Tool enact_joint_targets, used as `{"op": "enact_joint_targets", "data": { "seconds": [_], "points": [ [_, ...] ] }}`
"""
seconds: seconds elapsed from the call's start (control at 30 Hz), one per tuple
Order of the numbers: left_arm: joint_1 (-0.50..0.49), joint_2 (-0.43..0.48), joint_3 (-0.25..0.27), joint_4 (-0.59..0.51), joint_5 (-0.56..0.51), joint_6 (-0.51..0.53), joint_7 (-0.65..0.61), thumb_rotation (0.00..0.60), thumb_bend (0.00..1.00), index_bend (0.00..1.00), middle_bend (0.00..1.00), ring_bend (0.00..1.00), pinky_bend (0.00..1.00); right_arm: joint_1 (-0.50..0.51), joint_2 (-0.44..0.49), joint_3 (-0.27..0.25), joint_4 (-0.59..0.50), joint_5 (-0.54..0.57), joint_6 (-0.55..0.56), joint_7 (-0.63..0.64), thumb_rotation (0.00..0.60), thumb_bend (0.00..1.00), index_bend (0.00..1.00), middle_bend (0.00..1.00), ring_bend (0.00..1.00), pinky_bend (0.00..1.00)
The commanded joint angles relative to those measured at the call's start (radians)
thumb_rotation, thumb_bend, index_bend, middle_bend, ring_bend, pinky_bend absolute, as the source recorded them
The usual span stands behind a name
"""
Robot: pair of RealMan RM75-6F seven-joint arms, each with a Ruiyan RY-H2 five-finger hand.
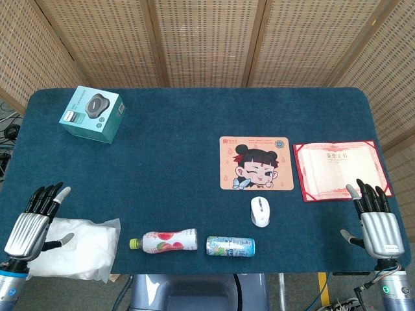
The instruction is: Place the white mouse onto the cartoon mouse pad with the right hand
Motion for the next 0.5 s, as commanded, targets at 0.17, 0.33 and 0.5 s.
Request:
{"op": "enact_joint_targets", "data": {
  "seconds": [0.17, 0.33, 0.5],
  "points": [
    [0.001, -0.001, 0.001, -0.002, 0.003, 0.001, 0.004, 0.6, 0.15, 0.0, 0.0, 0.0, 0.0, -0.001, 0.002, 0.0, 0.0, 0.001, -0.002, 0.003, 0.6, 0.0, 0.04, 0.0, 0.0, 0.0],
    [0.002, 0.001, 0.002, -0.004, 0.005, 0.005, 0.003, 0.6, 0.15, 0.0, 0.0, 0.0, 0.0, -0.002, 0.002, -0.002, -0.001, -0.003, -0.001, 0.005, 0.6, 0.0, 0.04, 0.0, 0.0, 0.0],
    [0.002, 0.002, 0.001, -0.003, 0.004, 0.006, -0.002, 0.6, 0.15, 0.0, 0.0, 0.0, 0.0, 0.0, 0.0, -0.001, -0.002, -0.003, -0.004, 0.003, 0.6, 0.0, 0.04, 0.0, 0.0, 0.0]
  ]
}}
